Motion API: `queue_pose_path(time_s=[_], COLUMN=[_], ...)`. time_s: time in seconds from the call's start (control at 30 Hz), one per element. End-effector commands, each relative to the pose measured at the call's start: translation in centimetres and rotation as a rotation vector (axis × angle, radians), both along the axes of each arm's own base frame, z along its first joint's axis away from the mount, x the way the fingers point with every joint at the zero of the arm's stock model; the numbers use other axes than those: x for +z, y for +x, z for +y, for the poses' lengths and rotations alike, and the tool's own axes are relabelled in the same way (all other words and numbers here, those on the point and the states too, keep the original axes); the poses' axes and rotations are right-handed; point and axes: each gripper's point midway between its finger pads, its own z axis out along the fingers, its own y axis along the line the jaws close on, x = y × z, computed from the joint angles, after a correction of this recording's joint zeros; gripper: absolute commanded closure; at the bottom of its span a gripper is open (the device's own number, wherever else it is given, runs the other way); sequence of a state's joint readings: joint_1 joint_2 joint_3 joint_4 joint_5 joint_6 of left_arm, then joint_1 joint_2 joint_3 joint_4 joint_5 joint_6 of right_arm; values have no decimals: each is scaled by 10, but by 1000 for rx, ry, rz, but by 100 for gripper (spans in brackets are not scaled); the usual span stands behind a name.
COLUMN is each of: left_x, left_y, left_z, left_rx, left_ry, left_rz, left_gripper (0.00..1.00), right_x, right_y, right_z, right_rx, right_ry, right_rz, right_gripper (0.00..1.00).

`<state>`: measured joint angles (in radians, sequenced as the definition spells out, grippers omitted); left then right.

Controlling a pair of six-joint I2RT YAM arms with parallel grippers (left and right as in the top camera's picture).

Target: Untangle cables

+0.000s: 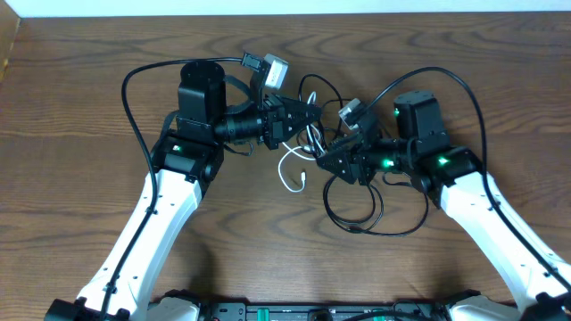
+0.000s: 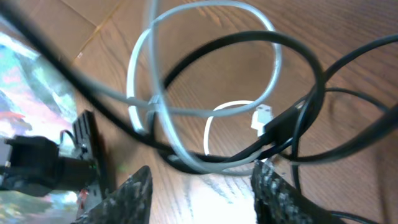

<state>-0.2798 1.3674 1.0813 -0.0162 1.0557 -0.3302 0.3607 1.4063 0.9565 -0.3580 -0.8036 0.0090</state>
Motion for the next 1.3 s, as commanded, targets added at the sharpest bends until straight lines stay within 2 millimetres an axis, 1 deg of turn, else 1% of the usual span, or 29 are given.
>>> queue_pose_path(time_s=[0.0,0.03,0.17,0.37,0.4,0.47,0.5,0.57,0.63,0.7,0.73,0.87,0.93,1.0,1.07,1.1,1.13,1.17,1.23,1.27], left_x=[4,4,4,4,4,4,4,4,3,2,1,-12,-33,-62,-92,-103,-113,-118,-125,-127], left_y=[-5,-5,-5,-5,-5,-5,-5,-5,-5,-5,-6,-10,-4,6,16,20,23,25,27,28], left_z=[-2,-2,-2,-2,-2,-2,-2,-2,-2,-2,-2,0,8,25,51,64,79,89,104,108], left_rx=[-28,-27,-27,-27,-27,-27,-27,-27,-27,-27,-27,-30,38,161,316,382,452,499,560,578], left_ry=[-23,-24,-24,-24,-24,-24,-24,-24,-23,-21,-19,19,105,233,396,463,535,584,648,667], left_rz=[24,27,27,27,27,27,27,28,30,37,43,68,95,145,192,209,220,225,230,232], left_gripper=[92,92,92,92,92,92,92,92,92,92,92,92,84,83,83,83,78,75,75,76], right_x=[1,1,4,3,3,3,3,3,1,-7,-12,-34,-36,-35,-29,-23,-17,-9,5,14], right_y=[4,6,9,8,7,7,7,8,11,22,29,64,72,75,80,83,86,89,94,96], right_z=[5,5,6,7,7,7,7,7,5,-3,-10,-56,-73,-84,-104,-117,-129,-144,-172,-190], right_rx=[11,11,11,15,17,18,17,17,1,-58,-105,-400,-480,-517,-586,-630,-675,-735,-851,-922], right_ry=[4,5,15,15,17,18,18,16,-4,-61,-106,-325,-390,-420,-454,-468,-475,-478,-475,-472], right_rz=[-22,-26,-49,-41,-41,-40,-40,-44,-58,-77,-89,-107,-124,-137,-155,-168,-180,-191,-206,-215], right_gripper=[58,59,74,74,77,86,89,92,99,99,99,99,99,99,99,99,99,99,99,99])
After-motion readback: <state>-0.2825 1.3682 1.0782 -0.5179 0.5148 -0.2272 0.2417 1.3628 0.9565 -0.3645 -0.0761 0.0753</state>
